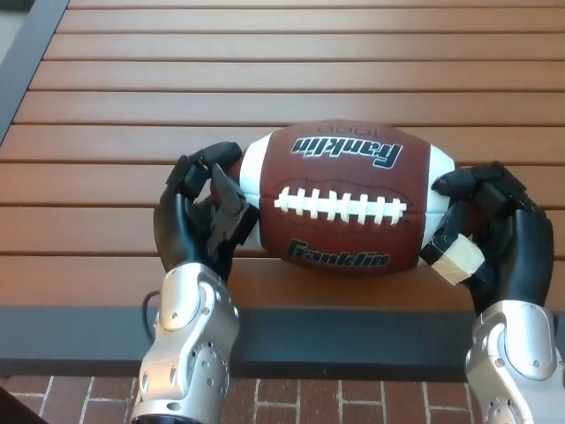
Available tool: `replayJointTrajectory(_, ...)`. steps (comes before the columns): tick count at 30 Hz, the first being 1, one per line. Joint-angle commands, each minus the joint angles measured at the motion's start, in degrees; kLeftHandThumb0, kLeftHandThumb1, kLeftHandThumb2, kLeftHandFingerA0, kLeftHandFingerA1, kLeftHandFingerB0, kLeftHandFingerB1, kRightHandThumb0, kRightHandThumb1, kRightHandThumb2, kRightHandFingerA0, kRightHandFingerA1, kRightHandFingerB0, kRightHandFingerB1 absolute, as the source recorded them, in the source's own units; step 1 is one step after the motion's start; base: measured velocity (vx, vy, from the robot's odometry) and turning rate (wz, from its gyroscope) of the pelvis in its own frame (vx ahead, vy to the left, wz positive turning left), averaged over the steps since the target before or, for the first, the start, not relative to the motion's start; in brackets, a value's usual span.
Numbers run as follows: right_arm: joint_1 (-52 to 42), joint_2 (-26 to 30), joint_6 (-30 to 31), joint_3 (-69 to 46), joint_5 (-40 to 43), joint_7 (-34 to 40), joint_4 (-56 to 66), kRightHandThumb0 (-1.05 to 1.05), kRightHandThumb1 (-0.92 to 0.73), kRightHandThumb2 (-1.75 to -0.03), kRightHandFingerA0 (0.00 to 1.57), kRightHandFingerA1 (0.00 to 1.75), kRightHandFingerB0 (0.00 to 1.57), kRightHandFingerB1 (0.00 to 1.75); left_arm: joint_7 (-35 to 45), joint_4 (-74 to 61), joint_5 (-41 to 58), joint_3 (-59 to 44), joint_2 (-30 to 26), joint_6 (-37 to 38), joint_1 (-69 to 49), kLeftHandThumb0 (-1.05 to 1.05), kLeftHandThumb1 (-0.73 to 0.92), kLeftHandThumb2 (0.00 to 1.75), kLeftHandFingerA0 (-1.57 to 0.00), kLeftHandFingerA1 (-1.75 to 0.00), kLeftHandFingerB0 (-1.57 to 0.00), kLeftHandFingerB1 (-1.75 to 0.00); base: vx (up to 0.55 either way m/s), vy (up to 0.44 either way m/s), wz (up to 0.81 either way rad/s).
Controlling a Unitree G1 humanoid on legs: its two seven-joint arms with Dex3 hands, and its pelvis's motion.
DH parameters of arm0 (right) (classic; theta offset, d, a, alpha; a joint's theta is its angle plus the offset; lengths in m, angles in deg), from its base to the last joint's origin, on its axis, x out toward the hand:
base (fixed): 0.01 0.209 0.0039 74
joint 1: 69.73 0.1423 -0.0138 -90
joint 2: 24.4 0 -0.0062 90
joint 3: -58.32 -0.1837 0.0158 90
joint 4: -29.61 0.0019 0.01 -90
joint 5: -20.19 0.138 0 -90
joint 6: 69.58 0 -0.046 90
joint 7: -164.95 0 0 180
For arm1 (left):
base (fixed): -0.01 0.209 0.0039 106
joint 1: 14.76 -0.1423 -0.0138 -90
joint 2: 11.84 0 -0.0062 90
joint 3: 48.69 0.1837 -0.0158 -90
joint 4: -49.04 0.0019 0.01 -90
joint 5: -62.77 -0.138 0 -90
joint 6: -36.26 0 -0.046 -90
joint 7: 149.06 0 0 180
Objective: Pick up a football using both hands and turn around and walk towards another desk and put it on the desk
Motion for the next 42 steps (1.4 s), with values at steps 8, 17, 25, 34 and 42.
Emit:
replayJointTrajectory(8,0.01,-11.42,-5.44,4.26,6.92,3.41,8.56,-0.1,-0.54,-1.46,1.03,1.75,0.94,1.6,-0.62,-21.94,19.47,7.28,19.45,-0.29,-2.85,-0.21,0.54,1.35,-0.94,-1.75,-0.77,-1.75,0.0,0.0,0.0)
replayJointTrajectory(17,1.63,-8.91,-3.7,7.57,4.04,6.35,16.94,-0.07,-0.5,-1.52,1.06,1.75,1.0,1.6,-2.09,-27.94,17.58,12.91,15.15,-0.55,-4.32,-0.18,0.6,1.29,-0.94,-1.75,-0.76,-1.75,0.0,0.0,0.0)
replayJointTrajectory(25,2.03,-6.19,-3.07,8.7,4.83,6.2,20.44,-0.04,-0.48,-1.53,1.04,1.75,1.0,1.6,-3.67,-29.12,17.88,13.41,12.96,-0.36,-4.94,-0.18,0.61,1.27,-0.95,-1.75,-0.75,-1.75,0.0,0.0,0.0)
replayJointTrajectory(34,3.4,-4.71,-1.53,8.93,3.9,8.24,22.76,-0.04,-0.42,-1.59,1.1,1.75,1.05,1.57,-4.49,-29.36,19.45,14.89,11.22,0.74,-5.44,-0.17,0.6,1.28,-0.95,-1.75,-0.75,-1.74,0.0,0.0,0.0)
replayJointTrajectory(42,3.07,-4.44,-1.07,9.33,4.66,8.68,22.5,-0.04,-0.38,-1.58,1.09,1.73,1.04,1.55,-4.66,-28.31,20.15,15.62,9.74,2.47,-6.22,-0.17,0.6,1.25,-0.92,-1.75,-0.72,-1.74,0.0,0.0,0.0)
